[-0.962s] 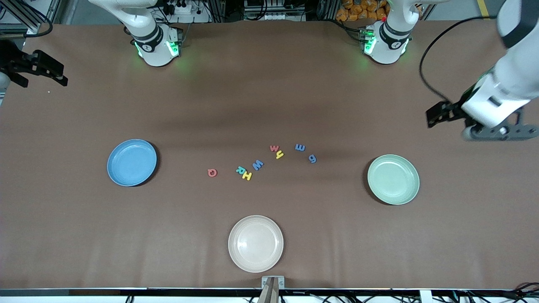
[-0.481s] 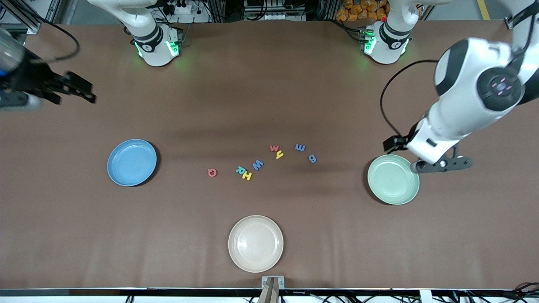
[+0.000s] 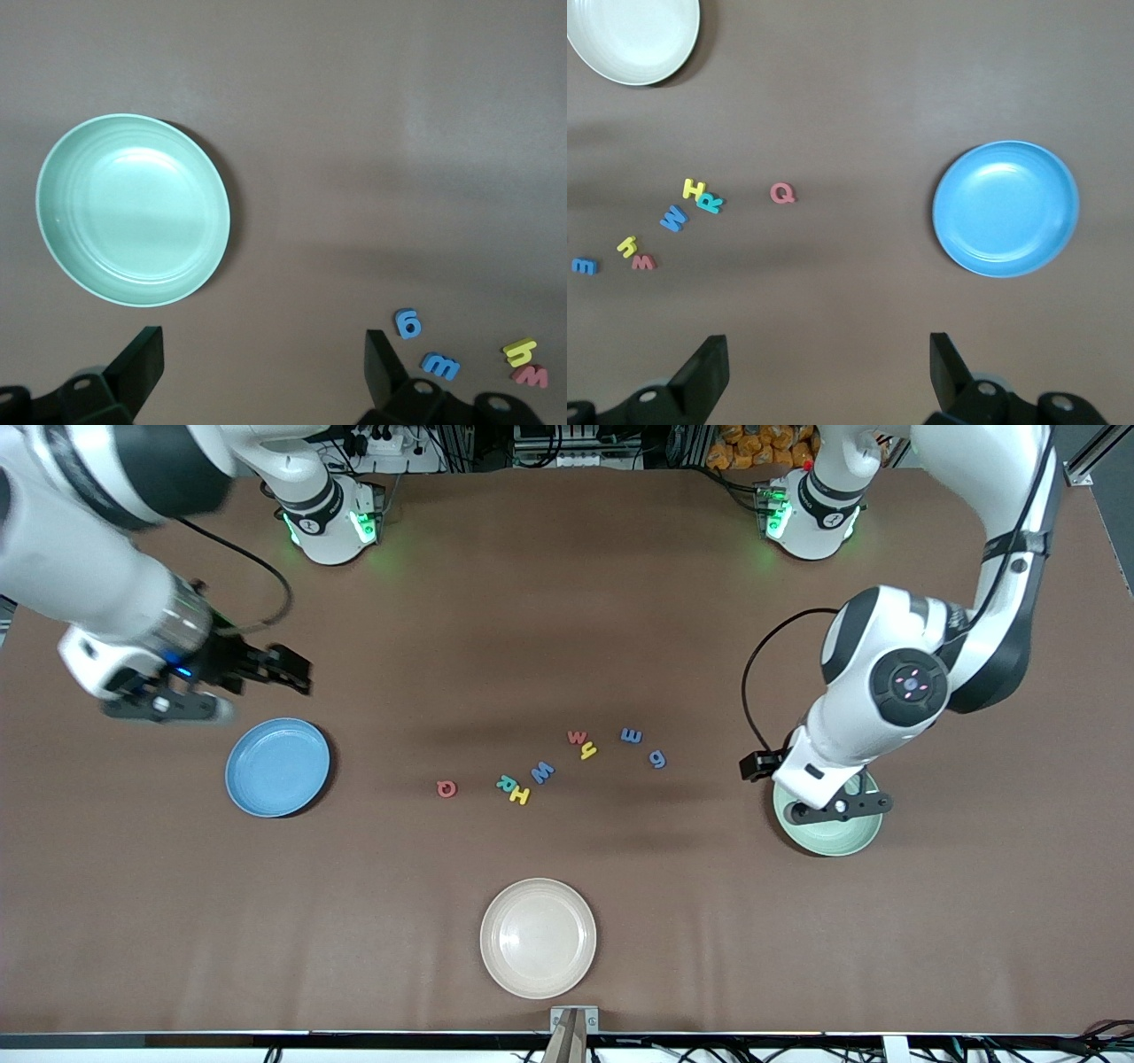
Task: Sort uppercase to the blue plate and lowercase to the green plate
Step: 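Reach the right gripper to pink Q while the left gripper reaches blue 6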
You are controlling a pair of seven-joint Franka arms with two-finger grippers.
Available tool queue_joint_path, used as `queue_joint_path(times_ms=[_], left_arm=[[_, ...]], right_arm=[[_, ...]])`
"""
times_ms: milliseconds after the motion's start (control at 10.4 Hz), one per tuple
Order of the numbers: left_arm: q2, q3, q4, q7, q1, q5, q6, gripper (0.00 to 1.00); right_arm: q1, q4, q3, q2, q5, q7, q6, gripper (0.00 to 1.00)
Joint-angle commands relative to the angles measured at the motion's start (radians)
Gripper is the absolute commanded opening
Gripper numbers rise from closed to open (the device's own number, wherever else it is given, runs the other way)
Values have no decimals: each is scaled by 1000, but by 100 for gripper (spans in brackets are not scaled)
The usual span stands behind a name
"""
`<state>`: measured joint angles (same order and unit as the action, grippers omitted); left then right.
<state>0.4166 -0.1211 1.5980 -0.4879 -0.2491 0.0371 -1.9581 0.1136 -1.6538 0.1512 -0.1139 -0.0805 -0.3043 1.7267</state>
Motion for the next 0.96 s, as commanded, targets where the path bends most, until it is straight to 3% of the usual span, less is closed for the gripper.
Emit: queue_joint_path(times_ms=[0,288,865], left_arm=[[33,1,-16,-47,-2,24,-50,100],[66,1,-15,-100,-27,26,-70,100],[145,0,-13,-337,-120,93,-127,100]], right_arm=[[17,-108,8,-30,-9,-21,172,100],[60,-191,8,-96,-9,-57,362,100],[155,-210,7,-269,42,-195,611,100]])
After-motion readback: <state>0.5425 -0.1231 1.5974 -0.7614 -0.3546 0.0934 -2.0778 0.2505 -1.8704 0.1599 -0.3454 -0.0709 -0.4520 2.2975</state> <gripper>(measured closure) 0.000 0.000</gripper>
